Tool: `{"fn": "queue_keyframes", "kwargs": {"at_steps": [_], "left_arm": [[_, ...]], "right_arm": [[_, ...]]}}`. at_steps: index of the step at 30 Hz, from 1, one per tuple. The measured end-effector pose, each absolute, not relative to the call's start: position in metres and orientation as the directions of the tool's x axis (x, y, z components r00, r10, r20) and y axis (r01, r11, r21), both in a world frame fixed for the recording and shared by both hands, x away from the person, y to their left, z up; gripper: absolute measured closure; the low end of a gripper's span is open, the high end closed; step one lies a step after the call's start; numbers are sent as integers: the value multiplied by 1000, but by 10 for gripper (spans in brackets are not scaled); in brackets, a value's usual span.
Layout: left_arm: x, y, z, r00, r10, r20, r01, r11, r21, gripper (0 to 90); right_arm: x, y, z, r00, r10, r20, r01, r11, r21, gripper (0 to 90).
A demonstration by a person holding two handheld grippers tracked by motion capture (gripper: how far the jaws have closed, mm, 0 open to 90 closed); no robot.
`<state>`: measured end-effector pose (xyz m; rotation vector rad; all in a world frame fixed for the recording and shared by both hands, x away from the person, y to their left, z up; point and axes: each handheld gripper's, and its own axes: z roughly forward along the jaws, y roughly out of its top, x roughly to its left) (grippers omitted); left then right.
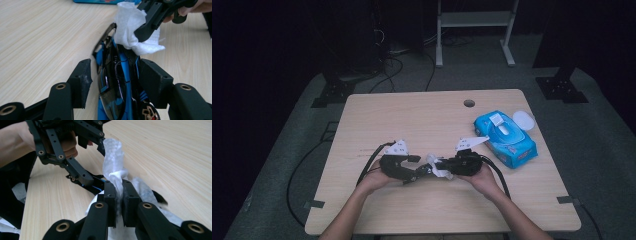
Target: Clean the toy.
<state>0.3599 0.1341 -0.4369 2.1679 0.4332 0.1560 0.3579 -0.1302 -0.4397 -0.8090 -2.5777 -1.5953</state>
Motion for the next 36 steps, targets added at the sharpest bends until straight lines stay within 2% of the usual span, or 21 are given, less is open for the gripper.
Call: {"fn": "queue_keyframes", "kwargs": {"at_steps": [3,9,16,22,27,36], "left_arm": [[358,127,-443,934,357,0,228,-596,770,424],[362,120,-450,928,372,36,215,-610,763,389],[361,108,-456,912,385,142,167,-664,729,364],[361,108,-456,914,387,122,180,-656,733,370],[362,111,-450,914,392,104,186,-633,751,358],[362,115,-447,910,405,92,198,-619,760,331]], "right_arm": [[356,-130,-445,-868,430,248,425,386,818,831],[360,-130,-453,-863,445,239,431,403,807,831],[365,-131,-460,-850,480,217,440,419,794,831],[365,-134,-465,-845,486,224,451,420,788,831],[362,-146,-456,-840,493,227,445,386,808,831],[362,-185,-443,-807,548,219,455,342,822,831]]}}
